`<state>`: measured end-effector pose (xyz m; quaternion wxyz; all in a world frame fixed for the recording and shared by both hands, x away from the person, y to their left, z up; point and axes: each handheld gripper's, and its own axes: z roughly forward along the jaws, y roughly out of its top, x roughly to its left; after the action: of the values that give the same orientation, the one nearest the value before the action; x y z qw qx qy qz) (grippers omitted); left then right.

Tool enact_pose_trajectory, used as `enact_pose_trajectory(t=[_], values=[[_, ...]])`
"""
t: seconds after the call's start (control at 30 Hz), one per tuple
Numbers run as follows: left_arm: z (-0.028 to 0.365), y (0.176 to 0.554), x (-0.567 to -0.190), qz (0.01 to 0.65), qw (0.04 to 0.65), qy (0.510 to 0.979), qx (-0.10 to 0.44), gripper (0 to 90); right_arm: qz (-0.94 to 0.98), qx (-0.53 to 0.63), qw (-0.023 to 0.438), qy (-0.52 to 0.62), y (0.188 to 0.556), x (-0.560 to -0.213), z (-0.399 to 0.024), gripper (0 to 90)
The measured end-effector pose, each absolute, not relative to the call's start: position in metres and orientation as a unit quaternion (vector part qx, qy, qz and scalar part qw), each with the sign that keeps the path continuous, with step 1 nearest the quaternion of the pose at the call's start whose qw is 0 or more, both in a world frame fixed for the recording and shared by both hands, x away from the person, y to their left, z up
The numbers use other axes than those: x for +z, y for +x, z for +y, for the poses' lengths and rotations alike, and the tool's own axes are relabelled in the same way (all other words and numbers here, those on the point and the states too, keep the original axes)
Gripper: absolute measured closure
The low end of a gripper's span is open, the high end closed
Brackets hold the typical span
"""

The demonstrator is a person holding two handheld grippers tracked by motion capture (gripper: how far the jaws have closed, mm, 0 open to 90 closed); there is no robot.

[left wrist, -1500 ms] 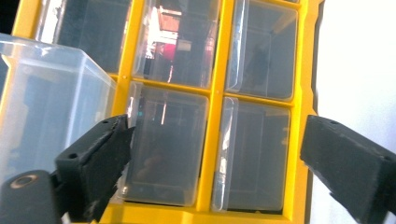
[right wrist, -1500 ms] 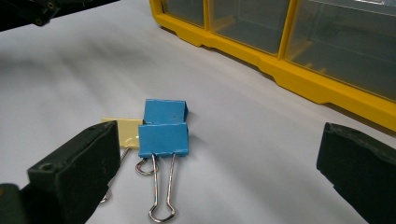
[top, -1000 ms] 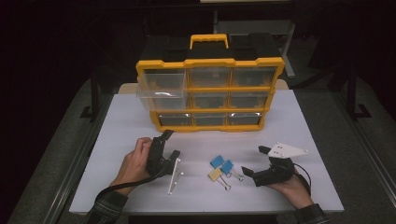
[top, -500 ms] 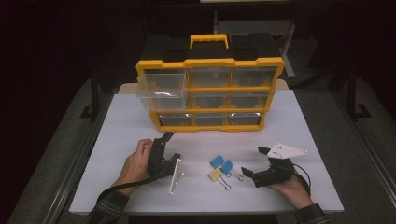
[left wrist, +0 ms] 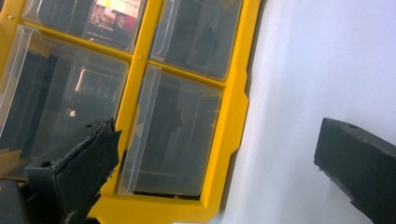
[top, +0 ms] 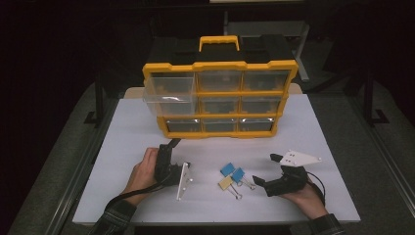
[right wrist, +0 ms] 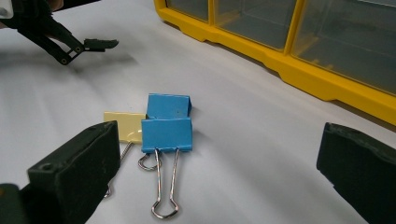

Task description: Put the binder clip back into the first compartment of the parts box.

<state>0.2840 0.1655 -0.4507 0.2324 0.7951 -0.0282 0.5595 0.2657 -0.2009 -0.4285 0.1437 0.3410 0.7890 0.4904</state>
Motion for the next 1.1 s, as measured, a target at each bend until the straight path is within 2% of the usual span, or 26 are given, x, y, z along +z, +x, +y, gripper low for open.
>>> enact_pose_trajectory(t=[0.2,0.33,0.7,1.1], values=[[0.167,0.285,-0.447,-0.010,0.244,0.801,0.546,0.0,0.789,0.490,0.144,0.341,0.266,-0.429,-0.201,0.0],[0.168,0.287,-0.446,0.014,0.276,0.800,0.532,0.0,0.789,0.490,0.144,0.340,0.266,-0.429,-0.201,0.0],[0.172,0.290,-0.443,0.042,0.288,0.809,0.511,0.0,0.790,0.488,0.145,0.340,0.266,-0.429,-0.201,0.0],[0.176,0.294,-0.440,0.092,0.337,0.816,0.461,0.0,0.791,0.488,0.146,0.339,0.266,-0.429,-0.200,0.0]])
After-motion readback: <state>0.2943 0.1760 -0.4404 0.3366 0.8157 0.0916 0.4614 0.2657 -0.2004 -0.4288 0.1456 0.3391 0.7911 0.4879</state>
